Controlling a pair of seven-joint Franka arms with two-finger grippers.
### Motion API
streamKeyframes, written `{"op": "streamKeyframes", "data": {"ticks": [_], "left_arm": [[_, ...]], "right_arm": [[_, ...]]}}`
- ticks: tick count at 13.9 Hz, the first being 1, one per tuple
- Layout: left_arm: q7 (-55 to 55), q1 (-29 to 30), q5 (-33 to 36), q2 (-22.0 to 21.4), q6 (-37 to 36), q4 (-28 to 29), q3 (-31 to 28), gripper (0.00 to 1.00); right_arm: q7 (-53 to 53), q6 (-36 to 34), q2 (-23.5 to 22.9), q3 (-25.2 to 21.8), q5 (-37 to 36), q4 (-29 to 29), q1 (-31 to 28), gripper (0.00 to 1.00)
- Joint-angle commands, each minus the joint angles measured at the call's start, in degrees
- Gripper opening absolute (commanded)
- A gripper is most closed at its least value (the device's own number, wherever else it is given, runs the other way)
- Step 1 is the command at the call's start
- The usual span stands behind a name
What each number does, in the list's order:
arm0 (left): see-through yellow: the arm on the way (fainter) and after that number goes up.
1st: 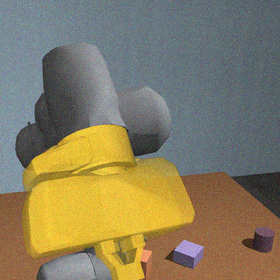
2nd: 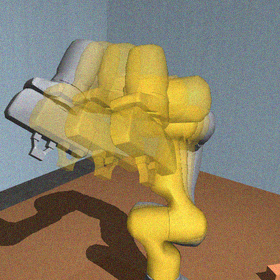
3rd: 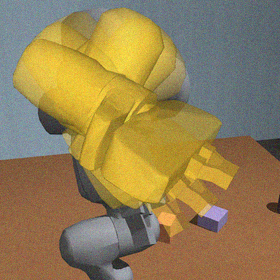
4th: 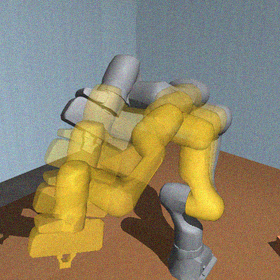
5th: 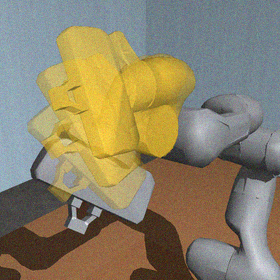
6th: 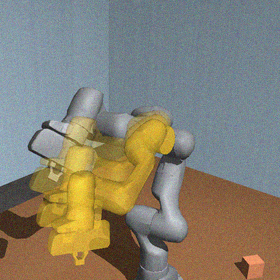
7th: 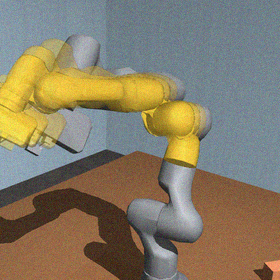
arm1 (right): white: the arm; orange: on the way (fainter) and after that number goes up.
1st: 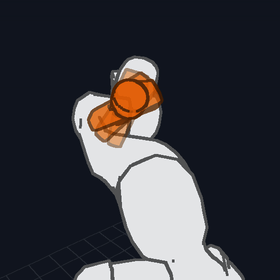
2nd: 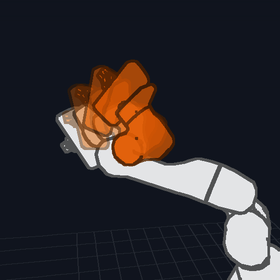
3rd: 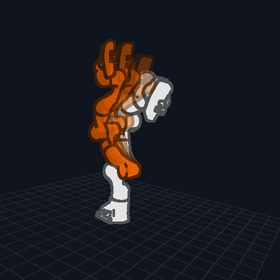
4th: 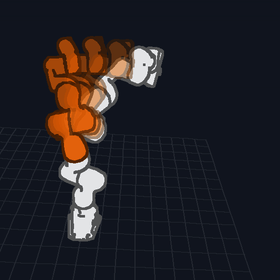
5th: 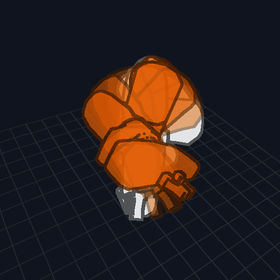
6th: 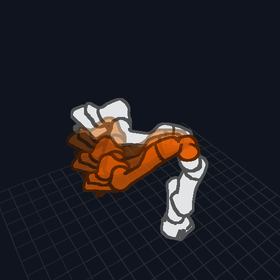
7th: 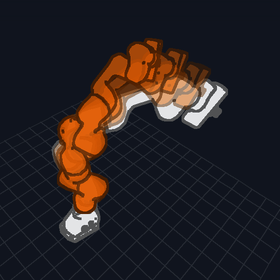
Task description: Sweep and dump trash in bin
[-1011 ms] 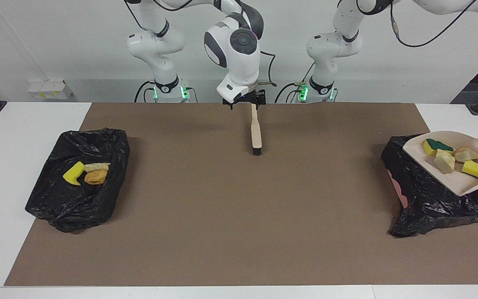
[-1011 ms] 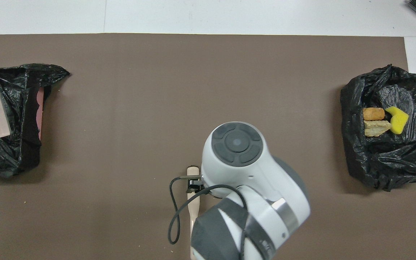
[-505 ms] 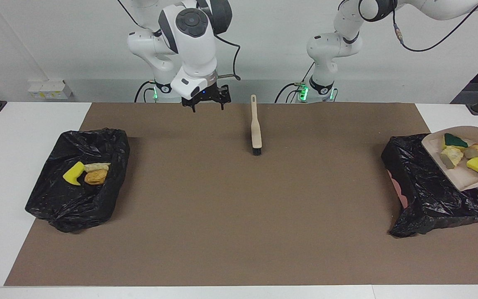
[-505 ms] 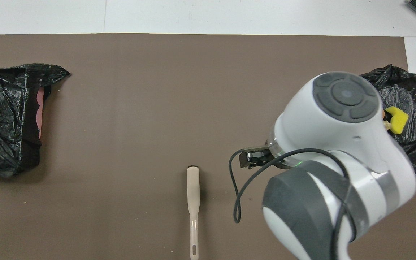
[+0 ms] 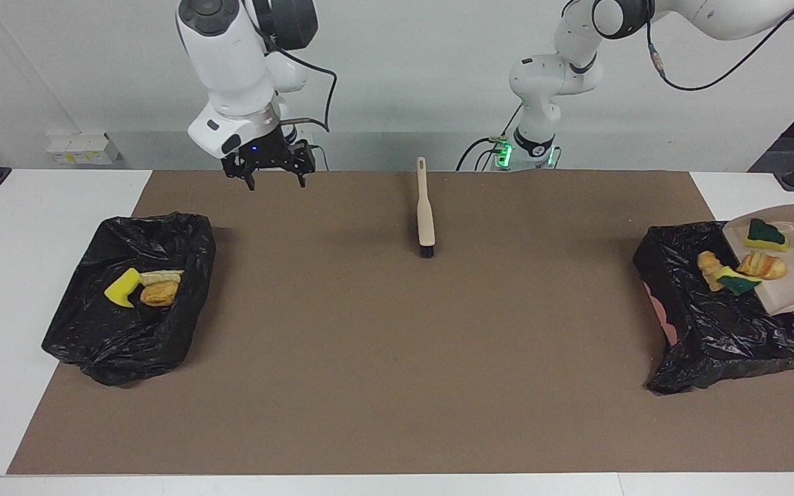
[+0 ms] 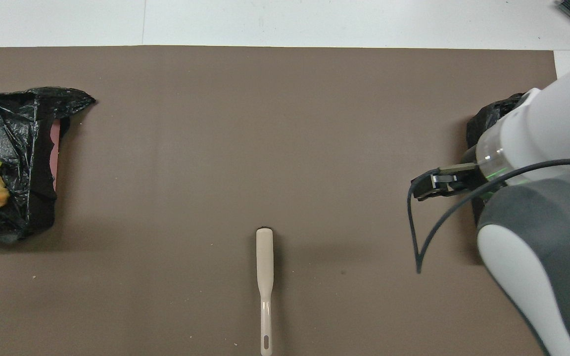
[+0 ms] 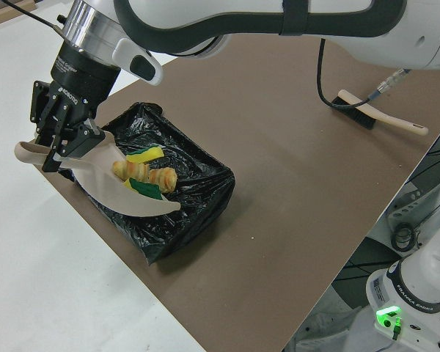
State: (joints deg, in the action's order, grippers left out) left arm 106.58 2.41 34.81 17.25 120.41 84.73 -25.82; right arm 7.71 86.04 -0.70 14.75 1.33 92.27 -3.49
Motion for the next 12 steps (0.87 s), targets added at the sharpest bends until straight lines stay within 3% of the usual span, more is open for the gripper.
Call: {"op": "streamKeyframes", "data": {"ticks": [1,6,9,12], "left_arm": [[-7.94,-1.52,7.96,-0.72,-3.23,0.17,-0.11,0.0],[-9.72,-2.85,17.64,-2.92,-9.04,-0.45,2.96,0.0],[-11.3,-2.85,21.35,-4.68,-13.34,-0.45,6.39,0.0],[-13.22,-2.49,19.95,-6.7,-17.29,-0.36,10.78,0.0]], "right_arm": [[-6.11,-2.81,0.08,-5.5,-0.45,-3.31,0.67,1.0],[-8.33,-2.9,0.78,-12.28,-2.57,-3.86,0.94,1.0],[-5.36,-2.9,2.28,-12.29,-2.22,-3.24,0.59,1.0],[-3.4,-2.55,2.72,-11.94,-1.69,-2.71,0.85,1.0]]}}
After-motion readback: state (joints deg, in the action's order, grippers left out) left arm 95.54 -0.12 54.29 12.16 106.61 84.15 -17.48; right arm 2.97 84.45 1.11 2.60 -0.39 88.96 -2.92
